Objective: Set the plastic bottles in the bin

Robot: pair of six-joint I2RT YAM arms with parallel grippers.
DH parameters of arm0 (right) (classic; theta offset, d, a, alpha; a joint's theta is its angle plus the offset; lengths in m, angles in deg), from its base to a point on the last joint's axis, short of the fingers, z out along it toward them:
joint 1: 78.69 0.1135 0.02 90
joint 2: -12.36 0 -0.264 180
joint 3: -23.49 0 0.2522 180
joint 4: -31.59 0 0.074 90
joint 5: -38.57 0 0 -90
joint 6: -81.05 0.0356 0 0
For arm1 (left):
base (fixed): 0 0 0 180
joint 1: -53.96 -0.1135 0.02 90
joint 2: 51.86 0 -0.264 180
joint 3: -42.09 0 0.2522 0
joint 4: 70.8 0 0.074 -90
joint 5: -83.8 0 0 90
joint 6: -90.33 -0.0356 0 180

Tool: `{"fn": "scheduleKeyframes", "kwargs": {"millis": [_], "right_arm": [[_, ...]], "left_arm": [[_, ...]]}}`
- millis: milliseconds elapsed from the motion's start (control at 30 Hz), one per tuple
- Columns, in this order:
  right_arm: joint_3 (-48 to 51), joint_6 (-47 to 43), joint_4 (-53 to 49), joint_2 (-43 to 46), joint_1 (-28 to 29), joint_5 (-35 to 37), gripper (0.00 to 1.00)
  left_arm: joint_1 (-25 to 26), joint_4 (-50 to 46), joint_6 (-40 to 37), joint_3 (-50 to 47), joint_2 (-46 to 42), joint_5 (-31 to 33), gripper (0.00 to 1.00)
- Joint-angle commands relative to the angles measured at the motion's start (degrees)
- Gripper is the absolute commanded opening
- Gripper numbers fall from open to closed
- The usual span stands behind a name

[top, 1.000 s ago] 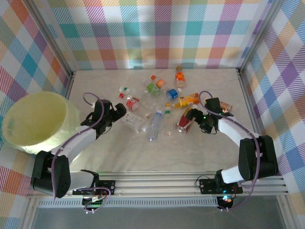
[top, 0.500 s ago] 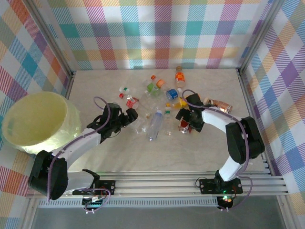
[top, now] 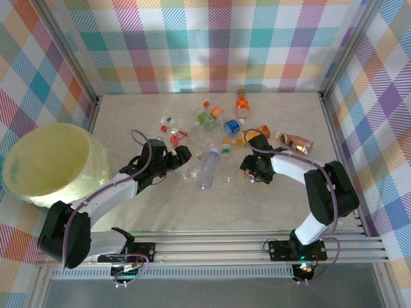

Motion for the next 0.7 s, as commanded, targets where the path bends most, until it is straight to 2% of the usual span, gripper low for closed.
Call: {"fn": "scheduleKeyframes", "kwargs": {"millis": [0, 100, 233, 533, 667], "right_arm": [[2.78, -4.20, 1.61, 3.72, 0.29, 0.66, 0.71], [3.05, -8.47, 2.40, 6.78, 0.27, -0.08, 0.63], [3.11, -14.55, 4.12, 11.33, 0.29, -2.26, 0.59], [2.49, -31.96, 13.64, 21.54, 2.34, -21.14, 0.58], [2.61, -35.56, 17.59, 23.07, 3.61, -25.94, 0.58]], "left_arm": [[1.69, 2.16, -0.06, 1.80, 1.16, -2.31, 1.00], [2.39, 3.29, 0.07, 3.38, 2.32, -4.29, 1.00], [2.59, 4.89, 0.20, 6.15, 3.91, -7.79, 1.00], [3.39, 12.51, -0.42, 14.09, 8.34, -23.11, 1.00], [5.06, 12.65, -2.39, 17.38, 9.61, -24.63, 1.00]]}}
